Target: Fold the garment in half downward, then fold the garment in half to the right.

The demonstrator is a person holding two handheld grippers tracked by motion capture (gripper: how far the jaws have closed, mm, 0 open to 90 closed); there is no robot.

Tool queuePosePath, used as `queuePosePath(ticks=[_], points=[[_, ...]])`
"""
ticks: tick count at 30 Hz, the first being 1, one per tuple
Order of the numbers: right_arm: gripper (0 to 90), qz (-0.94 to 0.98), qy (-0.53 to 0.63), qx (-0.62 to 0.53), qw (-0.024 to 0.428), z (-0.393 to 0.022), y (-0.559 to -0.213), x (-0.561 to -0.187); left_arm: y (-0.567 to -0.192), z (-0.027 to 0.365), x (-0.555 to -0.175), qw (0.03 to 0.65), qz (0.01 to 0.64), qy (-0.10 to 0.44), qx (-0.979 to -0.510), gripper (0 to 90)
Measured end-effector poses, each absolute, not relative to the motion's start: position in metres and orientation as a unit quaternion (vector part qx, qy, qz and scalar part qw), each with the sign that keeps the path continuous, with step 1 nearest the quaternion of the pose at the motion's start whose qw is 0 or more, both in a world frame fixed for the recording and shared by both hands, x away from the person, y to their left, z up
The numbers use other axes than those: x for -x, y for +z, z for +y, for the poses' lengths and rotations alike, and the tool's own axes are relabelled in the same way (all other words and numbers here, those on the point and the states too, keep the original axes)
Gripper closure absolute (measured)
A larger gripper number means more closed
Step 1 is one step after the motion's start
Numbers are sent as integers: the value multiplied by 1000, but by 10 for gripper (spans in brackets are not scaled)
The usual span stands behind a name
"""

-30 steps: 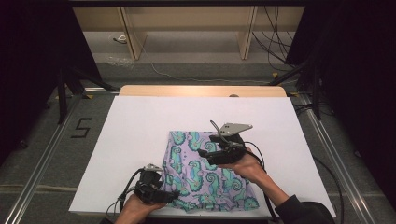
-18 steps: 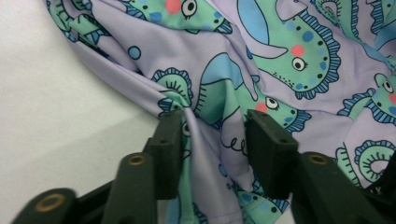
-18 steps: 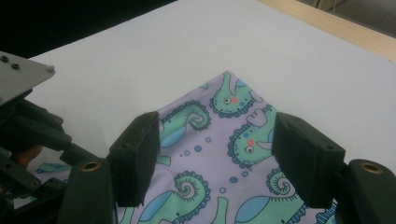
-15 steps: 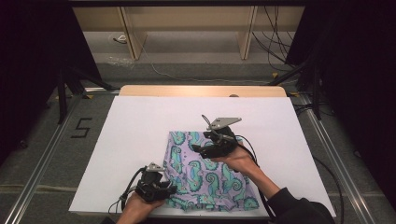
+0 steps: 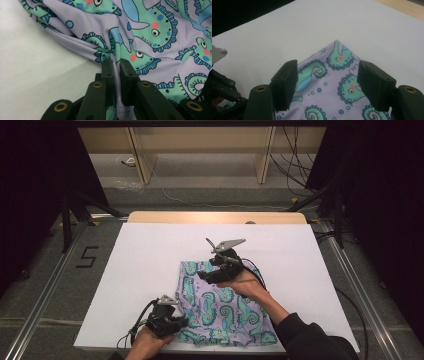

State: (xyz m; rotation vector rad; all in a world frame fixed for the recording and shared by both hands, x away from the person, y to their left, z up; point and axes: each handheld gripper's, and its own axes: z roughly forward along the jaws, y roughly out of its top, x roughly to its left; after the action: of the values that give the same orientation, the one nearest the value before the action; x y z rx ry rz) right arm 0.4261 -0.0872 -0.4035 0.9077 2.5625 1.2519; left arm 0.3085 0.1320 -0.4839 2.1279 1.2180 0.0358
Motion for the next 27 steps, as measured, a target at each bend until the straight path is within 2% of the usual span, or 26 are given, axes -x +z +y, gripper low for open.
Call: queuePosePath(ticks=[27], points=[[321,867,388,-308,49,-69,-422,-447,-483,132,-309,332,442,18,-833,836]])
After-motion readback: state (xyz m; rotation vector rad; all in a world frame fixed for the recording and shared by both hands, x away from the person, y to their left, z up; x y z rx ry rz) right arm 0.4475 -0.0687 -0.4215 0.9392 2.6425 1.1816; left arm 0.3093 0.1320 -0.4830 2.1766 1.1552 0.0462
